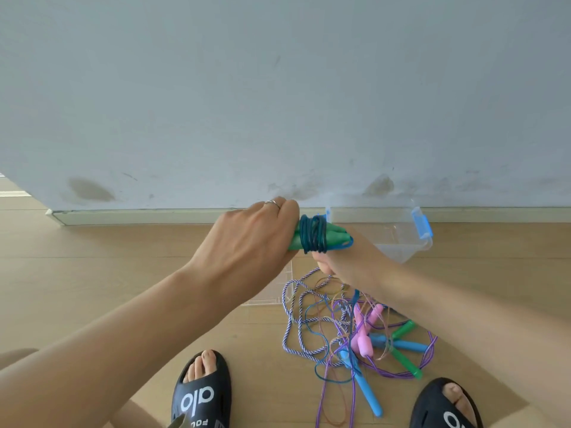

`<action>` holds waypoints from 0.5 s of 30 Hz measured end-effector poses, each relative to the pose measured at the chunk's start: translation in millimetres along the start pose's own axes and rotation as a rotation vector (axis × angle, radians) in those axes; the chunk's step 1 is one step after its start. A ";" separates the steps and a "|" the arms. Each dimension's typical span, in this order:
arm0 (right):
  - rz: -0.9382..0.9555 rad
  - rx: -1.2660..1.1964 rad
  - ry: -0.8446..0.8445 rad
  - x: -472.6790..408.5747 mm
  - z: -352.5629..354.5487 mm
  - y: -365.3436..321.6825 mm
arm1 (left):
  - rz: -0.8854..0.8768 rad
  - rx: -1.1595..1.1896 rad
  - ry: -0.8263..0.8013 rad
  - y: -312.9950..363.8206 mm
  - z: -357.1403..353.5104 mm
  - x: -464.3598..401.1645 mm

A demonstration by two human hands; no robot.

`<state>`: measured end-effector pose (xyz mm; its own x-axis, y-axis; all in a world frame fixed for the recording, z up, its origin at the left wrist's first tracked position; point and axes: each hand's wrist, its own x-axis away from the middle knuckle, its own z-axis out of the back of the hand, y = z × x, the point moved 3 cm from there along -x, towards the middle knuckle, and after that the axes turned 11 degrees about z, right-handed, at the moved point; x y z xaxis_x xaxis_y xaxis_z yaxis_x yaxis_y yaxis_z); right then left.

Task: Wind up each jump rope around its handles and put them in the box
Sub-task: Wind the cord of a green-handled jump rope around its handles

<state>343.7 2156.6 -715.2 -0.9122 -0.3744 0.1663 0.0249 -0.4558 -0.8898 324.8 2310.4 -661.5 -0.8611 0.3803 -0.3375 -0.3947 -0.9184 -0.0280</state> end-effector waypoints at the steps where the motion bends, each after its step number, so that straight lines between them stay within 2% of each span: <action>1: -0.014 -0.030 0.043 2.0 -6.7 2.1 | 0.023 -0.014 -0.017 -3.2 -3.8 -1.4; 3: -0.024 -0.085 0.090 6.2 -20.1 4.5 | 0.068 -0.068 -0.053 -6.4 -11.7 -3.5; 5: -0.012 -0.006 0.106 17.2 -29.7 6.5 | 0.139 -0.150 -0.090 -10.0 -19.7 -5.3; 8: 0.067 0.123 0.103 33.3 -38.8 1.4 | 0.230 -0.204 -0.254 -15.3 -33.2 -4.4; 11: 0.175 0.436 0.000 40.1 -45.1 -13.4 | 0.271 -0.197 -0.323 -12.1 -41.0 -4.0; 15: 0.441 0.758 0.026 37.9 -32.6 -35.1 | 0.196 -0.241 -0.428 -0.1 -46.2 -1.1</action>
<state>294.9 2184.7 -691.6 -0.7641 -0.6289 -0.1440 0.6341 -0.6910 -0.3470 340.6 2305.0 -704.6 -0.9851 0.1630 0.0545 -0.1713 -0.9567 -0.2351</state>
